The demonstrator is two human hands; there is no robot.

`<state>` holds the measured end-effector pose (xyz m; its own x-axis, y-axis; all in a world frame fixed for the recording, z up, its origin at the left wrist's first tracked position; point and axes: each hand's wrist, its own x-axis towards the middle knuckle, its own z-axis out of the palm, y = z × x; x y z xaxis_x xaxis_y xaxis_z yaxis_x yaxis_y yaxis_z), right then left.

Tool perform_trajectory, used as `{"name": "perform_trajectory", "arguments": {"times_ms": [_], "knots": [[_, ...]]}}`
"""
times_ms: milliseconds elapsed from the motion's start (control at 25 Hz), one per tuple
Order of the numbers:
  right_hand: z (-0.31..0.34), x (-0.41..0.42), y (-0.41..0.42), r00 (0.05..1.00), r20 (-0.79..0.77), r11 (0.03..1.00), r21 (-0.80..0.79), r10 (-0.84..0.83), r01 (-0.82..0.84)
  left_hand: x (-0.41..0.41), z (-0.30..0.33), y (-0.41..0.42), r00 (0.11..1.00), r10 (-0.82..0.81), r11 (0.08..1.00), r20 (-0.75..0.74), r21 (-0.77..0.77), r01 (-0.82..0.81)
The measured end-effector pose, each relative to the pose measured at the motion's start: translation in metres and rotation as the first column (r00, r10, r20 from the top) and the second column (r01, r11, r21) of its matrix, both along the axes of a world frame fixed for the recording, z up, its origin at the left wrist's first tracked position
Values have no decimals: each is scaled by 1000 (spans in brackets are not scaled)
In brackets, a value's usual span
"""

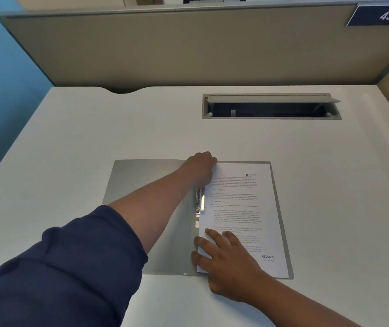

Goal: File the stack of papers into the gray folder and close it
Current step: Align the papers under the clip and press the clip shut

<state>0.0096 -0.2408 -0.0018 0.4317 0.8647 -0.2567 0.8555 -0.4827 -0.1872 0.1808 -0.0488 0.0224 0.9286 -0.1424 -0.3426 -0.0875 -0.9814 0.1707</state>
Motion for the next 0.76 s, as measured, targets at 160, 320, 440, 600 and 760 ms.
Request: {"name": "perform_trajectory", "arguments": {"times_ms": [160, 320, 440, 600, 760], "knots": [[-4, 0, 8, 1000, 29, 1000, 14, 6, -6, 6, 1, -3, 1000, -14, 999, -14, 47, 15], [-6, 0, 15, 999, 48, 999, 34, -3, 2, 9, 5, -4, 1000, -21, 999, -20, 29, 21], [-5, 2, 14, 999, 48, 999, 44, 8, -10, 11, 8, -4, 998, -45, 997, -32, 58, 46], [-3, 5, 12, 997, 74, 999, 27, 36, -38, 12, 9, -3, 999, -41, 997, -33, 61, 43], [-3, 4, 14, 996, 72, 998, 15, 54, -55, 11, 8, -2, 999, -35, 998, -23, 49, 36]]}}
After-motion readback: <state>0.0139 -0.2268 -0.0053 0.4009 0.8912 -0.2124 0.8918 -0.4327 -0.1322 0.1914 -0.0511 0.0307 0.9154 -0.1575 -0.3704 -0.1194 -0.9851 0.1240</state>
